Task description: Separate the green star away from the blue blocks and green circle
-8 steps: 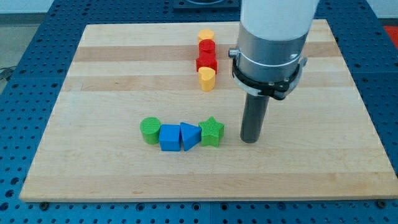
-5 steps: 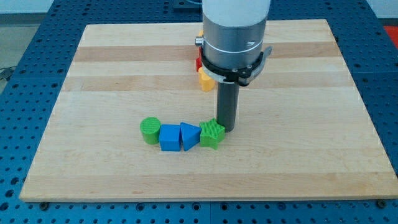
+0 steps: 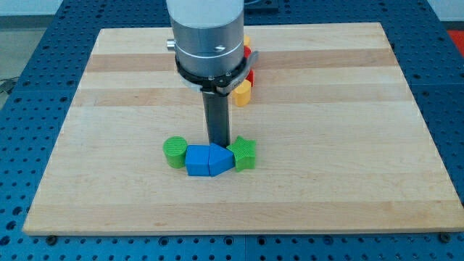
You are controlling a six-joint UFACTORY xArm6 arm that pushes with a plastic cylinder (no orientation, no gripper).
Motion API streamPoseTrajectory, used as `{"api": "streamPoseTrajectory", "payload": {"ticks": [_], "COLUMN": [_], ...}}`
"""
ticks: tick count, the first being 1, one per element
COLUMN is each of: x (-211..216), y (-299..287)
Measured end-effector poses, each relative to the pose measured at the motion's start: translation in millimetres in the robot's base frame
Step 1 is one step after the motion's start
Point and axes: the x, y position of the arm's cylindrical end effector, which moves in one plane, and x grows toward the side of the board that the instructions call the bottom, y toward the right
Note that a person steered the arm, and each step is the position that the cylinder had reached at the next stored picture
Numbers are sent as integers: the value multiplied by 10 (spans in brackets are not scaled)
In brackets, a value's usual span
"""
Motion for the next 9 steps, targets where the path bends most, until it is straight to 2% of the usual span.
{"api": "streamPoseTrajectory", "payload": {"ticks": [1,2,5,7,9], "x": [18,72,210,243,254], "y": [-14,386,885,549,527]}}
